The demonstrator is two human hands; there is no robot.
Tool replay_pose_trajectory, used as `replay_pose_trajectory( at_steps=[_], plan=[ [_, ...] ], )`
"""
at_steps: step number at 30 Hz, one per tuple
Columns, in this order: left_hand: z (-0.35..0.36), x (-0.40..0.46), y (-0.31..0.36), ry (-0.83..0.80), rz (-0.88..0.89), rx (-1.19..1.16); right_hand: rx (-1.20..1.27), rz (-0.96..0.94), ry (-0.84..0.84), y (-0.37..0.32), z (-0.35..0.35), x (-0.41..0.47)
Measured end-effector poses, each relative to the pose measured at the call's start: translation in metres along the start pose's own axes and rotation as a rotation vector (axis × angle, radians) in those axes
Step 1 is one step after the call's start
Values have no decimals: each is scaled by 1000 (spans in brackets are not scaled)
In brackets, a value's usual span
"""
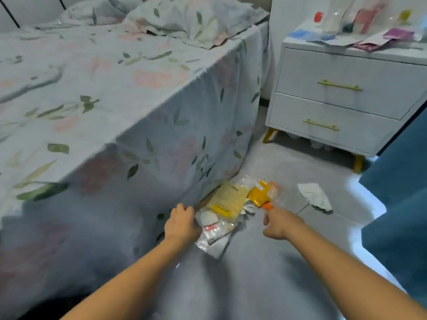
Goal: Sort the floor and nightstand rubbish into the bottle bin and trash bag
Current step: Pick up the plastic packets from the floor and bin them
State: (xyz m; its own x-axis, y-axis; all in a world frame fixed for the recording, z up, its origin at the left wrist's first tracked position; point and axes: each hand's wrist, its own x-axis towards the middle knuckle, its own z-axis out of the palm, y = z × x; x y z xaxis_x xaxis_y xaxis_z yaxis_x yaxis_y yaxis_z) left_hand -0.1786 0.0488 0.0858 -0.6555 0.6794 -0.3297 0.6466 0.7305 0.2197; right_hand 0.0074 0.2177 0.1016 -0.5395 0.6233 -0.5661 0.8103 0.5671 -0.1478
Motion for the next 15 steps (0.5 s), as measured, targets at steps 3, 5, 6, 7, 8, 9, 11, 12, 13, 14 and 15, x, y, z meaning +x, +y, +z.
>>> replay_pose_trajectory(
  at_steps=[3, 5, 6, 7, 8, 9, 11, 12, 13, 14, 15],
  plan=[
    [39, 46, 24, 61, 64, -26, 82, 40, -29, 31, 29, 47],
    [58, 72, 39, 109, 60, -110, 154, 67, -8, 47, 46, 74],
    [66, 85, 46, 126, 33, -158, 196, 80, 6, 53, 55, 86],
    [73, 98, 51, 140, -6, -205, 245, 93, 19, 58, 64, 96],
    [78, 111, 55, 142, -54, -237, 302, 105, 31, 62, 74, 105],
    [83, 123, 60, 135, -107, -253, 357, 110, 43, 65, 83, 112],
    [92, 145, 66, 83, -201, -261, 412, 101, 57, 70, 98, 125],
    [96, 154, 68, 38, -231, -256, 412, 85, 53, 72, 103, 130],
    [99, 159, 70, -7, -249, -240, 406, 62, 46, 75, 107, 135],
    [102, 163, 72, -43, -256, -210, 395, 36, 43, 77, 110, 139],
    [103, 165, 73, -65, -259, -173, 389, 11, 45, 79, 112, 143]
  ],
)
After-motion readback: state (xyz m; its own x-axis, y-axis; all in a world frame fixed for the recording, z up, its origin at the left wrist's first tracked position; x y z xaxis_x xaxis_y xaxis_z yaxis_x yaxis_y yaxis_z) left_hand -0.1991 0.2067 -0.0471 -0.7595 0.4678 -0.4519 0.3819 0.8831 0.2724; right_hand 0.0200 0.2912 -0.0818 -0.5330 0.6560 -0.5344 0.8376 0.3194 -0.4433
